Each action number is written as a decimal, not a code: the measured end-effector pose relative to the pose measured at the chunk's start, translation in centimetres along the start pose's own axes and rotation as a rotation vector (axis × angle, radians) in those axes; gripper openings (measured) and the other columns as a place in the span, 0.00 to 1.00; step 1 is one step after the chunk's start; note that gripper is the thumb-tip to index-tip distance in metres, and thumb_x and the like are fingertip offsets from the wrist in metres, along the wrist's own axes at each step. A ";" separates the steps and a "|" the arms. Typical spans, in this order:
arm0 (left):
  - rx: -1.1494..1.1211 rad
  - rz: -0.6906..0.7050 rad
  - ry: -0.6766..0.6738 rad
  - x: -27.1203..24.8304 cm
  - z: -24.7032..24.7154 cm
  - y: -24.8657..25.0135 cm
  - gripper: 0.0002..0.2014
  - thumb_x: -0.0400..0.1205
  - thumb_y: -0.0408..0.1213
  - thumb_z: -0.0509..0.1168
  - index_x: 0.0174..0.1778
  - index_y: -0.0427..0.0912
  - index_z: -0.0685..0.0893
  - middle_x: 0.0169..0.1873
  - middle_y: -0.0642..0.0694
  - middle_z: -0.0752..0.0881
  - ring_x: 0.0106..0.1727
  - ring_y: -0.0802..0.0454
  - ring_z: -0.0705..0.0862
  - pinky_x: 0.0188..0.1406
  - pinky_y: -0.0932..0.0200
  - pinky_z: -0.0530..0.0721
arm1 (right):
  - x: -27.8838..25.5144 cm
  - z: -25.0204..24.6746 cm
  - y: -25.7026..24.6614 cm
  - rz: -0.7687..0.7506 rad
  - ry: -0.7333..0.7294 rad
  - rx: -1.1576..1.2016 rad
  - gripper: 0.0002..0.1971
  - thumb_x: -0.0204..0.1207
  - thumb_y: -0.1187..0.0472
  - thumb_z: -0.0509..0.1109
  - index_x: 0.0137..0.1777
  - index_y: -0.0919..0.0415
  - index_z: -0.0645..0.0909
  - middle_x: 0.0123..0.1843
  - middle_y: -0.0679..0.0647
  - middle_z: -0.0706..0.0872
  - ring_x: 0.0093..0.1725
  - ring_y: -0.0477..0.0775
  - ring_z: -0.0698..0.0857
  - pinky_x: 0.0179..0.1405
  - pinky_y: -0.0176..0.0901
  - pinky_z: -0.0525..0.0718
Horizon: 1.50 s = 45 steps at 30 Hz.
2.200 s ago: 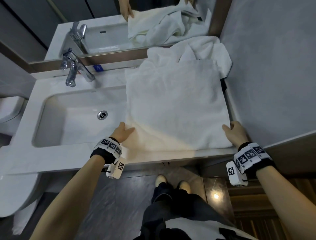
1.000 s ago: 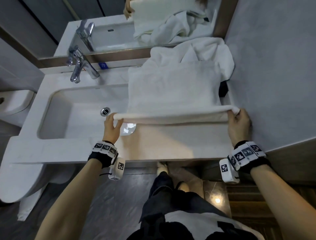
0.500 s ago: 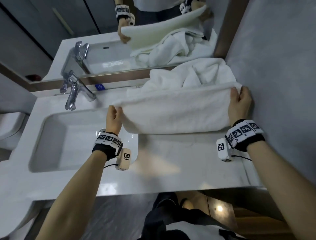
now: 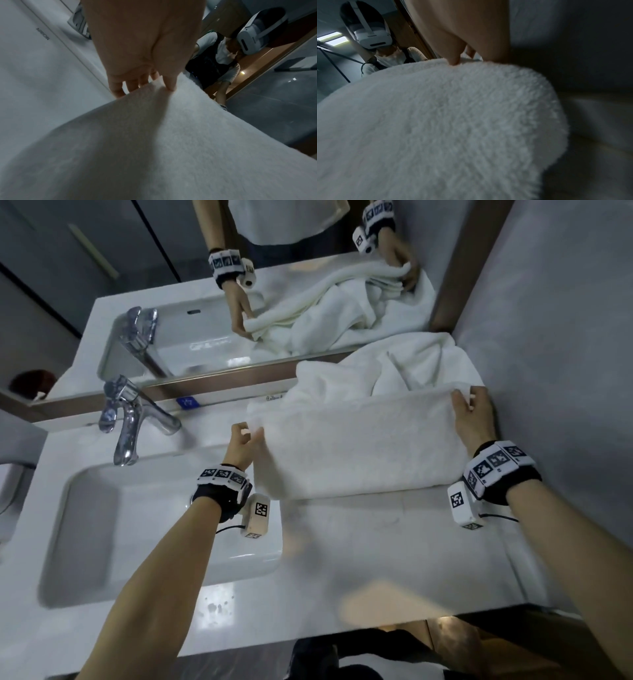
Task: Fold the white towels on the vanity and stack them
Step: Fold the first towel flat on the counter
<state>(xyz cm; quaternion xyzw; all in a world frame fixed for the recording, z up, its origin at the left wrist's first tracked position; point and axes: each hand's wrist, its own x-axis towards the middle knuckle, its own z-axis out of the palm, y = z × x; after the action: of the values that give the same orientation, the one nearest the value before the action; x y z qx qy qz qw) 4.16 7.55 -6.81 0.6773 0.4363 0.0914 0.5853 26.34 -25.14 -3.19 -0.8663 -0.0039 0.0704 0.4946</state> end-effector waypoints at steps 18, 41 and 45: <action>-0.051 0.165 0.052 -7.4 -2.6 0.0 0.07 0.82 0.34 0.65 0.38 0.46 0.77 0.35 0.45 0.79 0.38 0.50 0.75 0.36 0.60 0.72 | -5.6 -4.4 -0.2 0.172 -0.237 0.235 0.24 0.72 0.50 0.75 0.60 0.68 0.83 0.59 0.63 0.87 0.58 0.60 0.87 0.64 0.56 0.83; 0.042 0.514 0.055 -15.7 -7.3 -2.5 0.19 0.66 0.12 0.69 0.39 0.42 0.82 0.40 0.58 0.87 0.44 0.68 0.85 0.46 0.68 0.83 | -13.4 -10.1 1.2 -0.233 0.054 -0.274 0.07 0.68 0.56 0.71 0.45 0.55 0.82 0.43 0.61 0.86 0.43 0.59 0.83 0.40 0.51 0.79; 0.311 0.475 -0.031 -17.1 -7.4 -6.8 0.20 0.63 0.14 0.74 0.43 0.41 0.86 0.51 0.46 0.82 0.57 0.49 0.80 0.55 0.54 0.79 | -16.1 -9.5 4.4 -0.273 0.077 -0.440 0.13 0.73 0.73 0.61 0.54 0.69 0.84 0.58 0.74 0.80 0.58 0.71 0.78 0.57 0.53 0.74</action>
<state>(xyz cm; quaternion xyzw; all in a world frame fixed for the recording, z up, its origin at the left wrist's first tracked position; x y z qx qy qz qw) -14.11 0.43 -3.92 0.8436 0.2650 0.1475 0.4431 11.36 -36.77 -0.29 -0.9466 -0.1170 -0.0326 0.2987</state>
